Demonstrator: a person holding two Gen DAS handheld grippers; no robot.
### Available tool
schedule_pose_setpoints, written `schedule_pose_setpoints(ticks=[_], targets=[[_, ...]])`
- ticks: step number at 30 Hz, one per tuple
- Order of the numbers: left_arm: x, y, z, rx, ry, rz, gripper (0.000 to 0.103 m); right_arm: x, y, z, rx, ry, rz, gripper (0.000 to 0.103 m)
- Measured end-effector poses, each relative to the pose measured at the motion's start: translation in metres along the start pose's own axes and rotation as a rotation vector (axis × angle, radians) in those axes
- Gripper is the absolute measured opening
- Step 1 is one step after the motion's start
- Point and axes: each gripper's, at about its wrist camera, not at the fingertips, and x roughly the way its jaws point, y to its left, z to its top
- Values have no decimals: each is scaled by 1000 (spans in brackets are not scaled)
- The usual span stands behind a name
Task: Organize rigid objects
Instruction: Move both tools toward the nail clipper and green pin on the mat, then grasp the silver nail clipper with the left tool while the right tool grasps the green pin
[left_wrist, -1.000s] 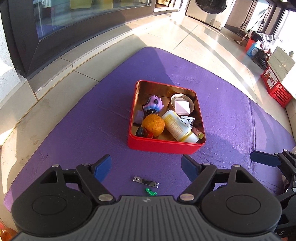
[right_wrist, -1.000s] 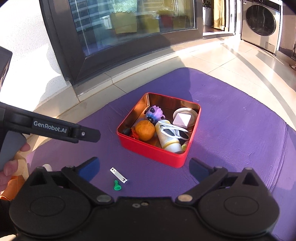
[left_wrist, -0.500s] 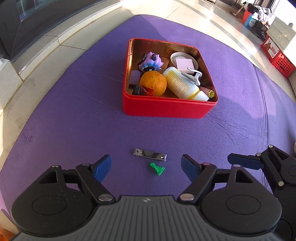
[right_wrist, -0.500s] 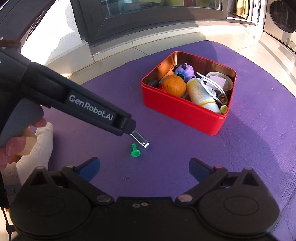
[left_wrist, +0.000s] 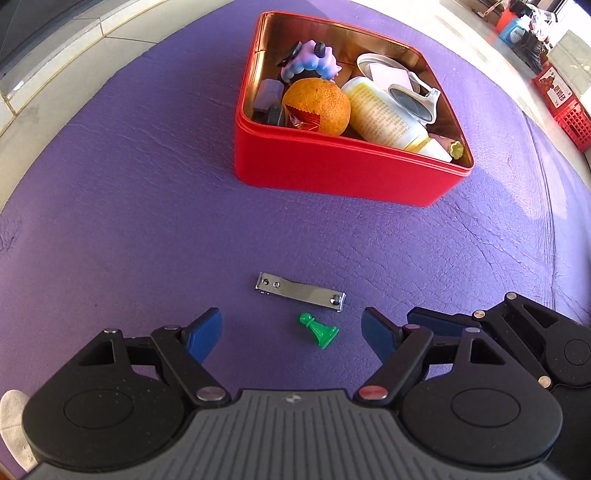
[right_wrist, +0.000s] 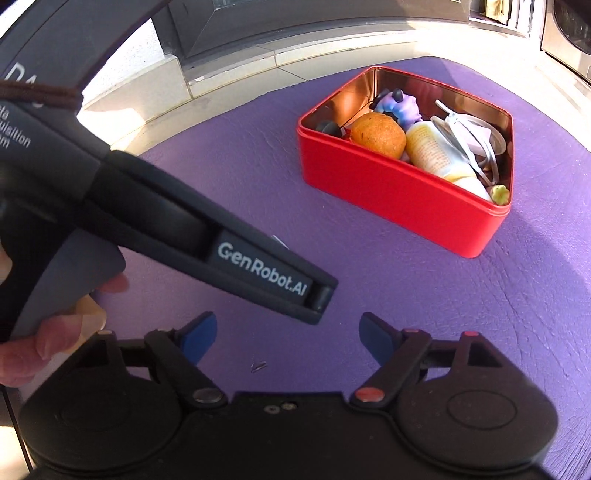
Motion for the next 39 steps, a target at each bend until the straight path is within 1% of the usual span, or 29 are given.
schedule_pose_setpoints(ticks=[4, 7, 9, 13, 15, 16, 17, 18, 20, 22, 24, 25, 27, 31, 33, 34, 37, 39], targets=[[7, -1, 1, 23, -13, 7, 82, 6, 0, 0, -3, -1, 7, 76], [9, -4, 0, 65, -28, 21, 82, 11, 0, 1, -1, 2, 11, 69], [10, -8, 0, 97, -39, 31, 82, 13, 1, 1, 3, 5, 22, 60], [14, -16, 1, 148, -58, 55, 75, 17, 5, 2, 7, -6, 13, 57], [14, -18, -1, 166, -66, 73, 71, 17, 6, 3, 10, -9, 10, 53], [13, -19, -1, 171, -73, 75, 67, 18, 6, 3, 9, -11, 7, 52], [12, -18, -2, 170, -78, 80, 59, 17, 7, 3, 8, -12, 2, 51], [11, -18, -1, 167, -81, 88, 56, 16, 8, 2, 6, -13, -2, 50], [10, -15, 0, 151, -78, 75, 56, 14, 11, -1, 4, -14, -10, 49], [9, -11, 2, 131, -74, 61, 56, 11, 15, -4, -4, -15, -25, 45], [8, -6, 6, 103, -71, 47, 56, 10, 17, -5, -12, -14, -42, 39], [8, -3, 8, 85, -70, 42, 56, 10, 17, -5, -16, -11, -50, 37], [7, 2, 11, 58, -73, 43, 56, 9, 18, -5, -23, -7, -62, 30], [4, 12, 14, 18, -74, 52, 56, 10, 18, -3, -31, -3, -82, 20], [4, 15, 15, 8, -73, 59, 56, 8, 19, -3, -36, -1, -92, 6], [4, 16, 15, 6, -72, 61, 56, 7, 19, -2, -35, 0, -96, 4], [2, 15, 15, 12, -71, 68, 56, 3, 12, -2, 4, 10, -80, 3], [1, 13, 15, 13, -75, 67, 56, -3, 7, -2, 25, 1, -83, 3]])
